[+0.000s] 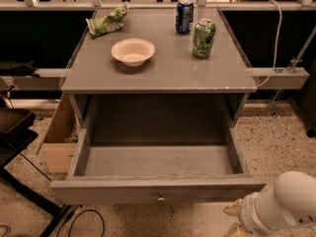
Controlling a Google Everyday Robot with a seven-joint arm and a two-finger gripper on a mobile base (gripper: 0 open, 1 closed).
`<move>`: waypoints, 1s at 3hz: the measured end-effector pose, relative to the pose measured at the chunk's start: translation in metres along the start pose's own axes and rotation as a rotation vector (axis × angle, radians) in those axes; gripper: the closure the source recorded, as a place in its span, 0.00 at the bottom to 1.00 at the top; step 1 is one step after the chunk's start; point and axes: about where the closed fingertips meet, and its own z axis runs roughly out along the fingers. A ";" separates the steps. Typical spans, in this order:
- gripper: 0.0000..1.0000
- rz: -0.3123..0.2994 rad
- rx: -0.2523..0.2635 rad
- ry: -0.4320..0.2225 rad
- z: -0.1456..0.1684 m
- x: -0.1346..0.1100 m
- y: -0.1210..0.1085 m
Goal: Close top drawer
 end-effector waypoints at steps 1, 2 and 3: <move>0.61 -0.067 0.044 -0.088 0.030 -0.017 -0.025; 0.85 -0.113 0.090 -0.146 0.040 -0.033 -0.041; 1.00 -0.152 0.148 -0.220 0.048 -0.053 -0.059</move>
Offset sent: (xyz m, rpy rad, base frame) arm 0.1082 0.0539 -0.0335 0.1752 -0.3575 0.1040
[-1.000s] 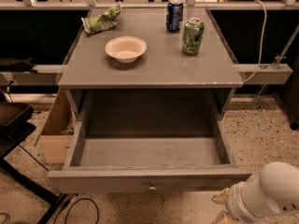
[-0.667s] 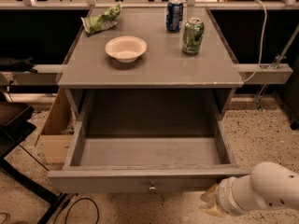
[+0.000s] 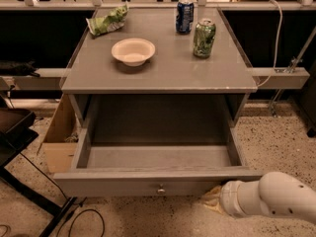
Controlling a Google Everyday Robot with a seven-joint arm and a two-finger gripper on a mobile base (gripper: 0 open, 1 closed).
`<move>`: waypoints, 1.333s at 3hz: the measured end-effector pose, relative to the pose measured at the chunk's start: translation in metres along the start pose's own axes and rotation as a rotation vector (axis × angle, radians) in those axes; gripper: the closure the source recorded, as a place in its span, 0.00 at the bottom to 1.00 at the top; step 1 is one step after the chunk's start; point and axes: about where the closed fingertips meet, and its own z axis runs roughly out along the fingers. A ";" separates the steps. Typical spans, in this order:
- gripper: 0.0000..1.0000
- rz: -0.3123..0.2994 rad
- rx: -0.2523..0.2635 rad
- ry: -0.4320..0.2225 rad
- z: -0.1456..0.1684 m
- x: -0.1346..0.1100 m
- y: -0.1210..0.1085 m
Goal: Close top drawer
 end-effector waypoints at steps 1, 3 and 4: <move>1.00 -0.027 0.062 -0.082 0.013 -0.017 -0.030; 1.00 -0.051 0.150 -0.161 0.017 -0.046 -0.094; 1.00 -0.061 0.170 -0.186 0.018 -0.059 -0.119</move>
Offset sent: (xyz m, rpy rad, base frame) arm 0.1244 0.0167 0.0329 0.1353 -0.2457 -0.0406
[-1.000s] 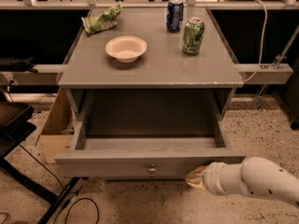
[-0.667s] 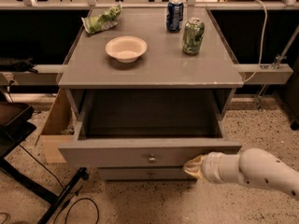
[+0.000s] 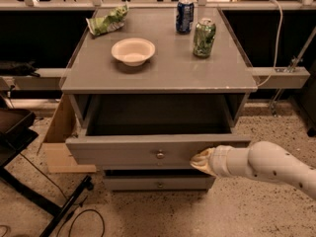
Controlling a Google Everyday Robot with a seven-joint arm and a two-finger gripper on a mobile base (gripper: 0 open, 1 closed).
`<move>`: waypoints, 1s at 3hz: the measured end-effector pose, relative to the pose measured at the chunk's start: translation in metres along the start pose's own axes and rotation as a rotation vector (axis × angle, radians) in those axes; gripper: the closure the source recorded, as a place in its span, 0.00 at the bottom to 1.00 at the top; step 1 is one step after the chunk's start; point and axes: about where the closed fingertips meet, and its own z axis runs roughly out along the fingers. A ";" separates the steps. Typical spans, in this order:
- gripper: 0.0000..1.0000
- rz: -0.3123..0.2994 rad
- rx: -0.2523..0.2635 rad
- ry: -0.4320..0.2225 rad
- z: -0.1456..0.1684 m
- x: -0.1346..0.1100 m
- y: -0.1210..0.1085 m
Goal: Close top drawer
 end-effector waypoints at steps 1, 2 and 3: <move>1.00 0.002 -0.010 -0.027 0.016 -0.008 -0.015; 1.00 0.002 -0.010 -0.027 0.015 -0.008 -0.013; 0.92 0.007 -0.009 -0.050 0.025 -0.021 -0.033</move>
Offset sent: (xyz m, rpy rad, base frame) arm 0.1038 0.0321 0.0263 0.0917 -0.0652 0.0137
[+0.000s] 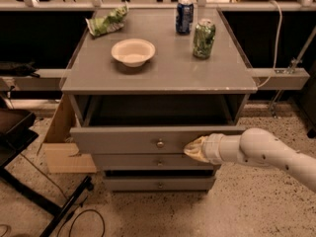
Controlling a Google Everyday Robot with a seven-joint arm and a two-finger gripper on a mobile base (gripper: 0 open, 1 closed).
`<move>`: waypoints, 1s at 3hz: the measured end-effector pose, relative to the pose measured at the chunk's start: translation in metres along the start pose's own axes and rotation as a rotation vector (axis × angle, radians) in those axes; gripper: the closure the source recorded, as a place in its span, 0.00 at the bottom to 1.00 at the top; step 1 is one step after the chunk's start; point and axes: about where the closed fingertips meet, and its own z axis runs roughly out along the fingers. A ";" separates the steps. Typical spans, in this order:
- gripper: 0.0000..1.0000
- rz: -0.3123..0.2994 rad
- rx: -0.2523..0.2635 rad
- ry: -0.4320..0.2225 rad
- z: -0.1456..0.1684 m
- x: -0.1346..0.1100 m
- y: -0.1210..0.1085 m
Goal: Close top drawer
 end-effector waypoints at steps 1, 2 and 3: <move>0.69 0.000 0.000 0.000 0.000 0.000 0.000; 0.46 0.000 0.000 0.000 0.000 0.000 0.000; 0.23 0.000 0.000 0.000 0.000 0.000 0.000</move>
Offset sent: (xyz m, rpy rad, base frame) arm 0.0000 0.0000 0.0000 0.0000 0.0000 0.0000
